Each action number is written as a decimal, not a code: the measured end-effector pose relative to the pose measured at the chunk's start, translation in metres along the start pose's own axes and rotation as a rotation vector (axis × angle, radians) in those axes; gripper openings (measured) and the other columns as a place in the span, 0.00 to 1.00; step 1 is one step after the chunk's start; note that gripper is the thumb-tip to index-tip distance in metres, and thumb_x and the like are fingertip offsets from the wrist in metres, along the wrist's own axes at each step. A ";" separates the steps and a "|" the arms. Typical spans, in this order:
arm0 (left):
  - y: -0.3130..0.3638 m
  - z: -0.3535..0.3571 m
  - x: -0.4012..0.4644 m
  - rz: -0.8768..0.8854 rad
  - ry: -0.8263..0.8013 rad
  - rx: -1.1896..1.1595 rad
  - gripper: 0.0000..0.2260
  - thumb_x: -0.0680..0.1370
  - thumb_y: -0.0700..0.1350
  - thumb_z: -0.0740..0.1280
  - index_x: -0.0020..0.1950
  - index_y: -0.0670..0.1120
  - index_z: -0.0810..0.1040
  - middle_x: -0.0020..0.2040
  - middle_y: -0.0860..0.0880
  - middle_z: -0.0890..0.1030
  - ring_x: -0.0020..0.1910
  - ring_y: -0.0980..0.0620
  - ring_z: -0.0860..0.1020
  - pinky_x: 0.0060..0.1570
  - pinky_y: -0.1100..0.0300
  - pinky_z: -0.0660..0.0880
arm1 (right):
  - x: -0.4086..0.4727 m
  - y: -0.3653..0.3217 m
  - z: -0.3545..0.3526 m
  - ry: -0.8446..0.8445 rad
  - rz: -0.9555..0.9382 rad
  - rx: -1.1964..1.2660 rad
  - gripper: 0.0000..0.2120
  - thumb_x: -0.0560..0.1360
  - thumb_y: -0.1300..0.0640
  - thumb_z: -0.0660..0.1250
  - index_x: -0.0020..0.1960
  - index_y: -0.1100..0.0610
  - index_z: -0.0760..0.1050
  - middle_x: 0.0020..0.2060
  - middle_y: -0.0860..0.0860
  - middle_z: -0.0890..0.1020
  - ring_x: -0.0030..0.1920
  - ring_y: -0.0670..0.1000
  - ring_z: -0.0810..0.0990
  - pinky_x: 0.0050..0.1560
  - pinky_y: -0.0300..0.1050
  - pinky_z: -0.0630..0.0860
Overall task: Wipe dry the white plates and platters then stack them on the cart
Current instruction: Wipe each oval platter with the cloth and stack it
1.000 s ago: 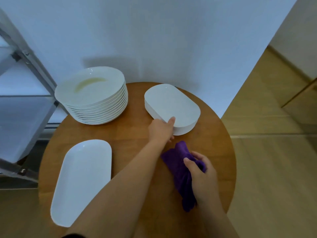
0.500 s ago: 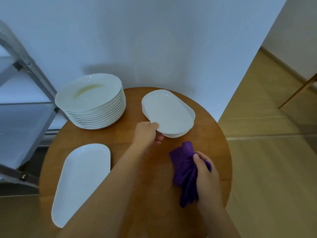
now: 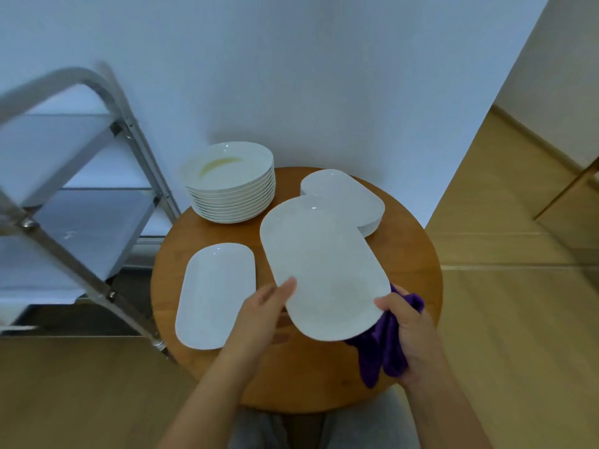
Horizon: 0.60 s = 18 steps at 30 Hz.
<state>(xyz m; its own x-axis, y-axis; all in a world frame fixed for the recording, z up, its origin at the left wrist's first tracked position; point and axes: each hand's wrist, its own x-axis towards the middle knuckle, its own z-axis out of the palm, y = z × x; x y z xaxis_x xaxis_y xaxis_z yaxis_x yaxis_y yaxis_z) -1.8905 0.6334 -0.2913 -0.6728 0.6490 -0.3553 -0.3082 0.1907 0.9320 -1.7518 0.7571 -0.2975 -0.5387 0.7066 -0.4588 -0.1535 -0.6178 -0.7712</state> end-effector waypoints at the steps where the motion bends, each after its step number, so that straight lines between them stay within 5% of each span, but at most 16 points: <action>1: 0.002 -0.007 -0.004 -0.055 -0.077 -0.226 0.10 0.73 0.58 0.65 0.51 0.58 0.81 0.46 0.55 0.85 0.47 0.50 0.83 0.45 0.48 0.80 | -0.008 0.002 0.001 -0.023 0.022 0.005 0.11 0.72 0.67 0.64 0.51 0.56 0.77 0.41 0.54 0.85 0.40 0.55 0.84 0.35 0.51 0.81; 3: 0.007 -0.019 -0.011 -0.140 -0.158 -0.677 0.22 0.70 0.57 0.68 0.63 0.55 0.75 0.58 0.46 0.81 0.56 0.41 0.80 0.52 0.38 0.76 | -0.023 0.004 0.003 -0.069 0.058 -0.061 0.10 0.72 0.67 0.64 0.51 0.58 0.77 0.40 0.55 0.85 0.37 0.55 0.84 0.34 0.50 0.81; 5: 0.010 -0.025 -0.018 -0.185 -0.072 -0.844 0.30 0.65 0.56 0.70 0.66 0.52 0.73 0.59 0.43 0.81 0.56 0.39 0.79 0.45 0.40 0.79 | -0.037 0.006 0.009 -0.082 0.058 -0.164 0.09 0.72 0.67 0.65 0.51 0.58 0.77 0.40 0.56 0.85 0.37 0.55 0.84 0.30 0.48 0.79; 7: 0.009 -0.025 -0.024 -0.188 0.000 -0.878 0.28 0.65 0.56 0.70 0.65 0.51 0.74 0.56 0.43 0.82 0.53 0.40 0.81 0.42 0.42 0.80 | -0.048 0.009 0.015 0.033 -0.048 -0.306 0.11 0.73 0.64 0.68 0.54 0.57 0.77 0.42 0.55 0.84 0.41 0.55 0.83 0.32 0.46 0.78; 10: 0.004 -0.026 -0.029 -0.171 0.038 -0.868 0.24 0.70 0.62 0.64 0.62 0.52 0.75 0.53 0.45 0.83 0.53 0.40 0.81 0.45 0.42 0.79 | -0.064 0.012 0.024 0.313 -0.397 -0.655 0.23 0.74 0.58 0.69 0.67 0.53 0.69 0.57 0.49 0.77 0.54 0.51 0.76 0.50 0.45 0.75; 12: 0.002 -0.025 -0.031 -0.161 0.090 -0.855 0.23 0.72 0.66 0.59 0.60 0.54 0.76 0.52 0.46 0.84 0.53 0.41 0.80 0.46 0.42 0.79 | -0.075 0.017 0.032 0.345 -0.531 -0.751 0.30 0.75 0.60 0.67 0.74 0.51 0.61 0.67 0.49 0.69 0.65 0.51 0.69 0.63 0.50 0.69; 18: 0.000 -0.002 -0.045 -0.145 0.126 -0.686 0.26 0.60 0.71 0.57 0.51 0.60 0.75 0.42 0.54 0.85 0.44 0.47 0.83 0.35 0.51 0.81 | -0.069 0.050 0.050 0.258 -0.392 -1.215 0.36 0.78 0.54 0.62 0.77 0.55 0.44 0.77 0.51 0.51 0.75 0.56 0.51 0.73 0.55 0.58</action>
<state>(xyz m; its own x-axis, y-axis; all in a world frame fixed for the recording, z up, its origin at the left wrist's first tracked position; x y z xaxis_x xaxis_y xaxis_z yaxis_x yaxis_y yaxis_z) -1.8616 0.6033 -0.2752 -0.6528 0.5544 -0.5162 -0.7264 -0.2648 0.6342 -1.7631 0.6601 -0.2822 -0.4345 0.8971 -0.0798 0.6529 0.2528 -0.7140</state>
